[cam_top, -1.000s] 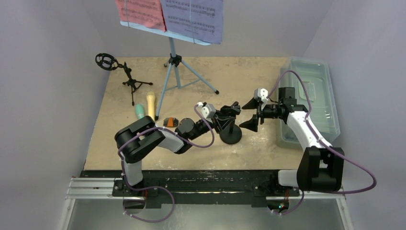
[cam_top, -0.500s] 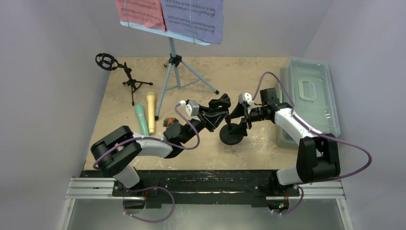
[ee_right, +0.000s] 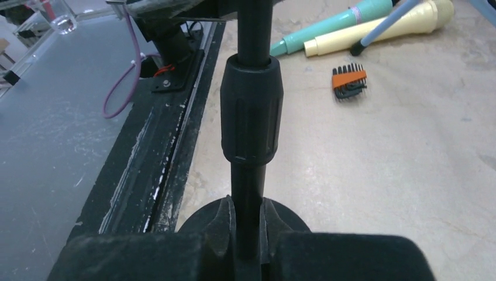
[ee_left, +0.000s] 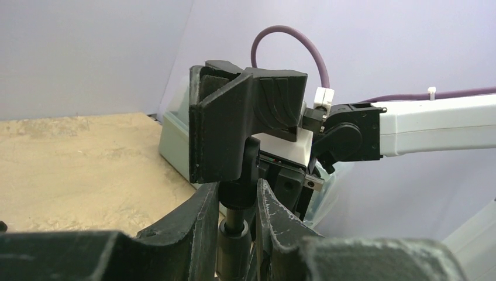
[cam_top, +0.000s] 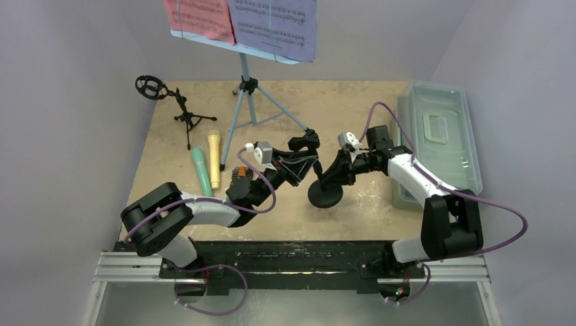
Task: Pack up the instrument practice props
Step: Pick up the microphone stand at the center of the board, then unscrew the knob on the microphone stand.
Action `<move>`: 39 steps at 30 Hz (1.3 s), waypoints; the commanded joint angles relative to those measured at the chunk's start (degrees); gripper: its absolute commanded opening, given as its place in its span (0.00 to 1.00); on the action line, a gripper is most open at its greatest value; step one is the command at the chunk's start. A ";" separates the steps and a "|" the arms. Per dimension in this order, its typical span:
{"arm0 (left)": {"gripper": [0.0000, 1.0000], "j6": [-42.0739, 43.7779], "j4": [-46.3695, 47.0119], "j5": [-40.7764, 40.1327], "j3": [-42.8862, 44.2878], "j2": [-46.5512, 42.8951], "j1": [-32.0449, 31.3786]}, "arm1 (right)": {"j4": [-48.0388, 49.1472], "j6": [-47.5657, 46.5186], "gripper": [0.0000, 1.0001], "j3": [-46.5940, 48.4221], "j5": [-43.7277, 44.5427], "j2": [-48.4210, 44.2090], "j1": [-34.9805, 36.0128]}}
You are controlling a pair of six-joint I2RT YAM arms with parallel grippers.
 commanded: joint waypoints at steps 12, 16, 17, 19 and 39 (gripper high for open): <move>0.00 -5.31 16.24 -3.24 -1.57 -3.63 -0.21 | 0.35 1.84 0.16 1.21 -7.17 -4.41 0.53; 0.00 -6.07 16.63 -4.15 -0.48 -3.70 -0.19 | 3.66 5.05 0.32 0.22 -6.90 -4.33 1.55; 0.00 -6.12 16.86 -4.22 -0.08 -3.57 -0.19 | 4.84 6.08 0.35 -0.19 -6.71 -4.33 2.17; 0.00 -6.25 17.66 -4.39 0.36 -3.14 -0.19 | 8.04 8.91 0.37 -1.19 -6.32 -4.24 3.39; 0.00 -5.98 19.41 -5.08 -0.05 -3.44 -0.20 | 44.38 45.56 0.28 -9.08 -2.32 -2.58 7.03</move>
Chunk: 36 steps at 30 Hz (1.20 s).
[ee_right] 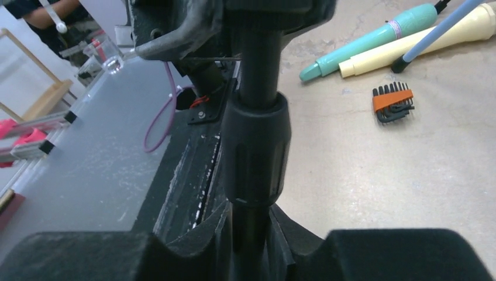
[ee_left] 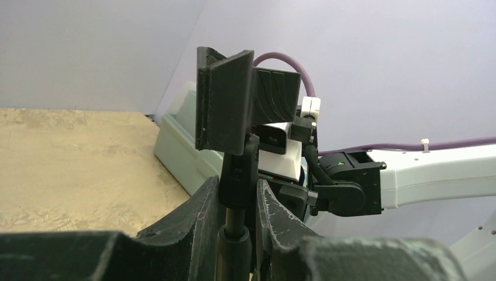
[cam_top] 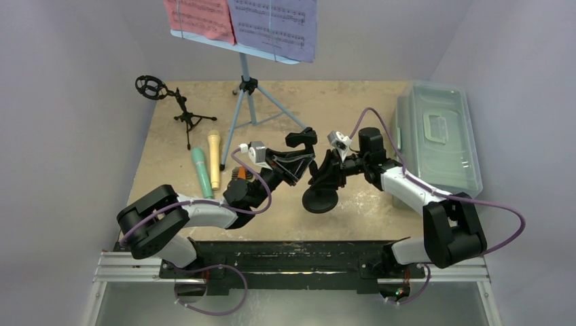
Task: Pack up the instrument practice props
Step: Unscrew the knob on the microphone stand.
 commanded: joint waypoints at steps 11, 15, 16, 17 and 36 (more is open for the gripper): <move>0.43 -1.19 18.55 -1.23 -5.03 -5.80 0.15 | 9.15 11.58 0.00 1.05 1.23 -2.42 0.30; 0.74 -3.00 14.70 1.10 -10.35 -9.39 0.19 | 10.45 12.62 0.00 0.48 1.45 -3.71 0.39; 0.79 -3.29 12.90 2.20 -11.24 -10.49 0.18 | 10.45 12.62 0.00 0.53 1.33 -3.80 0.33; 0.84 -3.59 11.11 3.28 -12.04 -11.50 0.20 | 10.34 12.62 0.00 0.48 1.18 -3.73 0.34; 1.00 -5.21 11.71 11.69 -21.46 -13.82 0.27 | -1.17 -0.07 0.00 2.06 -0.92 -2.14 0.57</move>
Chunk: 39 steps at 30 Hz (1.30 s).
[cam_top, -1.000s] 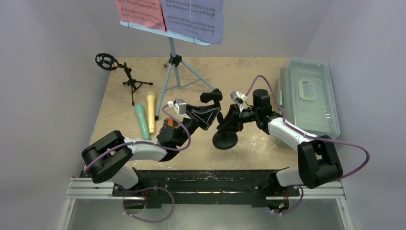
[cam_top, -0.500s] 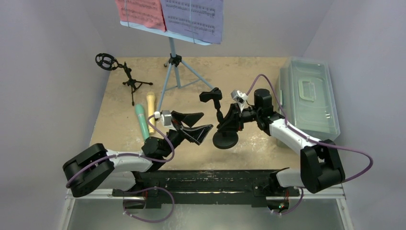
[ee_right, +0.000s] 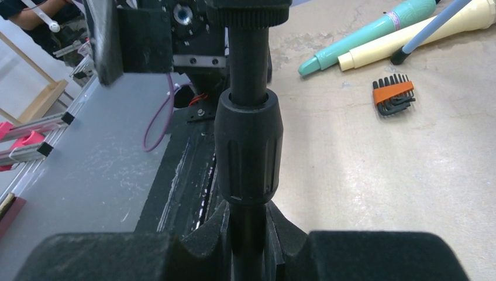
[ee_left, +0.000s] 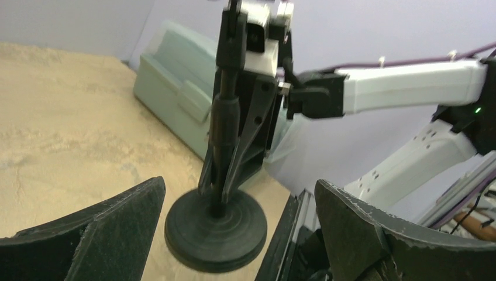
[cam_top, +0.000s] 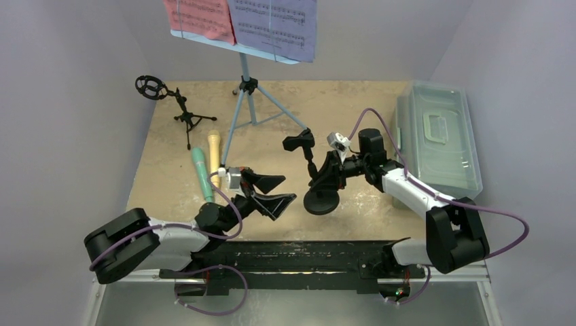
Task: Pack up the instrument practice props
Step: Unscrew the knob on the microphone stand.
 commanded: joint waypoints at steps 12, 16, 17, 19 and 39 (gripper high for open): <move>1.00 -2.93 14.63 10.89 6.74 14.44 3.98 | -3.85 -6.59 0.00 2.80 -3.32 0.08 0.86; 0.98 -2.10 13.40 12.21 8.72 16.29 4.21 | -4.03 -7.54 0.00 3.10 -3.24 0.41 1.13; 0.98 -2.00 13.42 12.54 9.47 16.91 4.18 | -5.04 -7.84 0.00 3.23 -3.24 0.48 1.15; 0.97 -1.84 13.69 13.08 10.62 18.16 4.21 | -5.95 -8.35 0.00 3.46 -3.19 0.65 1.36; 0.66 -4.18 17.66 8.31 17.06 21.44 4.47 | -8.35 -10.27 0.00 4.21 -2.10 1.47 1.68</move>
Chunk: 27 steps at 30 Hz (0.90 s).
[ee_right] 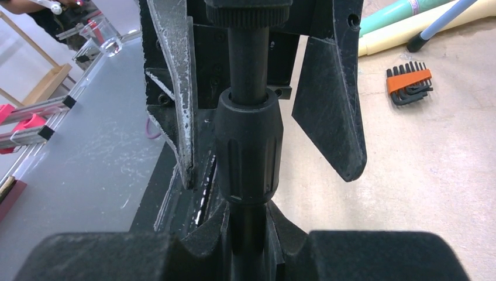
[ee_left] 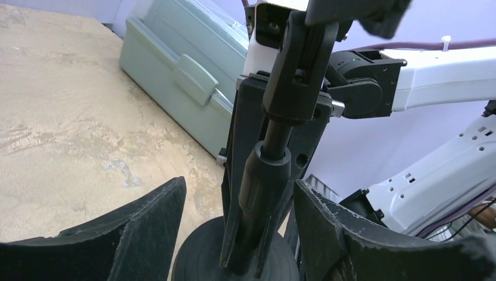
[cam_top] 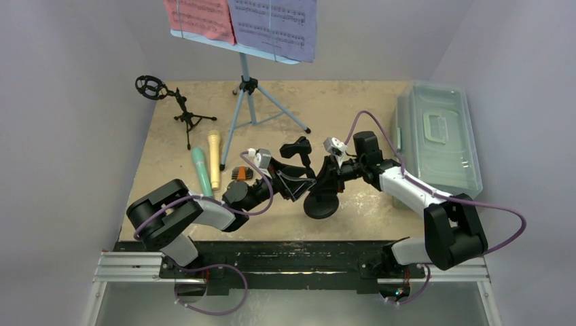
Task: Pack up the instrument practice props
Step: Unscrew the knob on the microphone stand.
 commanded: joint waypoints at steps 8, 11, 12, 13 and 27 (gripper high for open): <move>0.30 -2.44 17.10 -2.07 1.84 -1.30 0.16 | -1.03 -1.83 0.00 3.70 -1.30 -0.04 0.18; 0.00 -2.51 16.99 -4.13 1.51 -1.71 -0.35 | -0.82 -1.45 0.00 3.77 0.29 0.28 0.25; 0.00 -2.55 16.43 -5.72 1.40 -2.11 -0.67 | -0.47 -0.77 0.00 3.78 1.10 0.43 0.24; 0.00 -2.38 15.30 -8.19 1.10 -2.81 -1.16 | 0.51 0.25 0.00 3.70 2.05 0.57 0.20; 0.00 -23.84 -75.93 -62.64 32.02 -9.68 -17.35 | 12.46 13.48 0.00 0.94 19.97 -0.63 0.23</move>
